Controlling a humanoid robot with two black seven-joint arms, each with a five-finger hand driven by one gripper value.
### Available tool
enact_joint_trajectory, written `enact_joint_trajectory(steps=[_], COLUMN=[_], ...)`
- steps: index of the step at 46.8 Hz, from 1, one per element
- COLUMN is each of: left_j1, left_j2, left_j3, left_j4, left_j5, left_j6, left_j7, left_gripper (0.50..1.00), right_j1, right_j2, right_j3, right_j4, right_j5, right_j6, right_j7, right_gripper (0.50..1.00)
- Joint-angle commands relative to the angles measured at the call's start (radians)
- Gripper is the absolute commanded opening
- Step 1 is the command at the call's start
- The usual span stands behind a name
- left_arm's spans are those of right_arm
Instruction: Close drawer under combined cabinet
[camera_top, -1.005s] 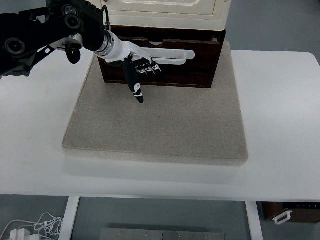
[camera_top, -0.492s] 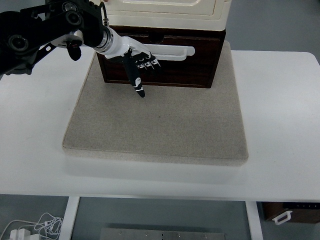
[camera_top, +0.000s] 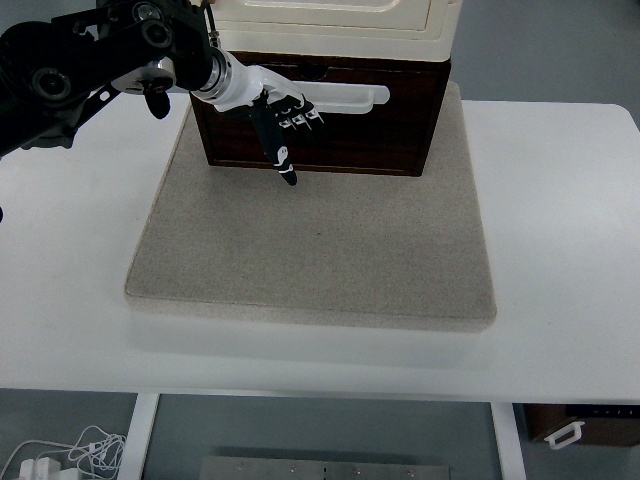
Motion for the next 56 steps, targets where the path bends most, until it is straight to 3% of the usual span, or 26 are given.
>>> enact_joint_trajectory(steps=[1,9,19,35,51,56], left_j1=[0.002,0.001,0.002,0.007,0.014,0.014], left_j2=[0.0,0.0,0.002,0.005,0.014,0.014], left_j3=[0.0,-0.008,-0.086,-0.307,-0.593,-0.681], left_j4=[0.001,-0.001,-0.016,-0.056,-0.052,-0.055], left_j5=[-0.001,-0.005,-0.016,-0.082,-0.166,-0.177], left_j6=[0.003,0.0,-0.065,-0.065,-0.065,-0.065], left_j7=[-0.001,-0.002,-0.004,-0.005,-0.09,-0.156], left_gripper=[0.975,0.979,0.992,0.994,0.994,0.996], right_j1=[0.0,0.0,0.0,0.0,0.0,0.0], right_j2=[0.0,0.0,0.0,0.0,0.0,0.0], right_j3=[0.0,0.0,0.0,0.0,0.0,0.0], right_j4=[0.0,0.0,0.0,0.0,0.0,0.0], right_j5=[0.0,0.0,0.0,0.0,0.0,0.0], right_j6=[0.0,0.0,0.0,0.0,0.0,0.0], right_j7=[0.0,0.0,0.0,0.0,0.0,0.0], right_gripper=[0.952,0.952,0.952,0.952,0.952,0.952])
